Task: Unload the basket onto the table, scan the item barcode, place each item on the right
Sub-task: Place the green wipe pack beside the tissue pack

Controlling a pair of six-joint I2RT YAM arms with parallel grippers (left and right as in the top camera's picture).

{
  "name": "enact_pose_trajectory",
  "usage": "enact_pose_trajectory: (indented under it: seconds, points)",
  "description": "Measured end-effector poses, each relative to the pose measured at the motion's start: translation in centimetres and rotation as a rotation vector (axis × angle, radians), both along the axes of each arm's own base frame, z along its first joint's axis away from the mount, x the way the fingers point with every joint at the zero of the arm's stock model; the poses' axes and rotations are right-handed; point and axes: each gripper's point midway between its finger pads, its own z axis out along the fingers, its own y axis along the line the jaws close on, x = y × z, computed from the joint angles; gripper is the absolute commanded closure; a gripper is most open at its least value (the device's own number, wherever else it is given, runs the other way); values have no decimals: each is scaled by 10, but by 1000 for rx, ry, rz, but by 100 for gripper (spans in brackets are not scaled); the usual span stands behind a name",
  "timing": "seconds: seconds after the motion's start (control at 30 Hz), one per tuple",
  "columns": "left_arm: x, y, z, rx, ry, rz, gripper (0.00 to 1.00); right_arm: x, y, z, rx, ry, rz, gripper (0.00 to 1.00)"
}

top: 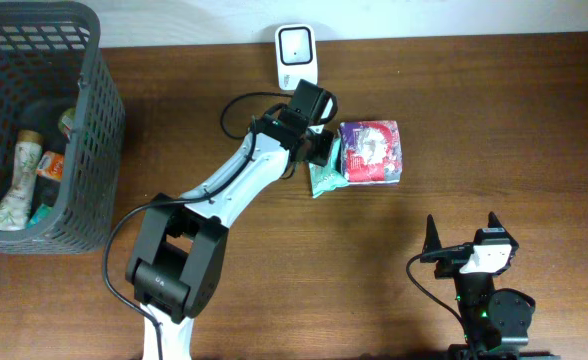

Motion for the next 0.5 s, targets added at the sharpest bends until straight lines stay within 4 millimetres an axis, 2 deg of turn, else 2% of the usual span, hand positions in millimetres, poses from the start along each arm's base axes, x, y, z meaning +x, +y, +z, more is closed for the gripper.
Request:
enact_pose_trajectory:
  seconds: [0.03,0.1,0.13,0.17,0.2,0.23,0.27,0.3,0.33,0.37,0.43,0.47,0.5]
  points:
    - [-5,3,-3,15,25,0,57,0,0,0,0,0,0,1]
    - [-14,9,0,42,69,0,47,0,0,0,0,0,0,1]
    - [-16,12,26,40,68,4,31,0,0,0,0,0,0,1]
    - [-17,16,62,18,34,11,8,0,0,0,0,1,0,1]
    - [-19,27,102,-12,-15,28,1,0,0,0,0,0,0,1]
    - [-18,55,180,-91,-156,79,1,0,0,0,0,0,0,1]
    - [-19,79,222,-134,-237,125,1,0,0,0,0,0,0,1]
    - [-27,137,268,-155,-325,234,1,0,0,0,0,0,0,1]
    - [-35,202,301,-150,-403,375,1,0,0,0,0,0,0,2]
    - [-41,236,309,-139,-420,453,1,0,0,0,0,0,0,1]
    - [-49,324,308,-88,-422,671,1,0,0,0,0,0,0,1]
    - [-54,358,307,-76,-425,756,1,0,0,0,0,0,0,1]
    - [-66,405,308,-65,-433,894,1,0,0,0,0,0,0,1]
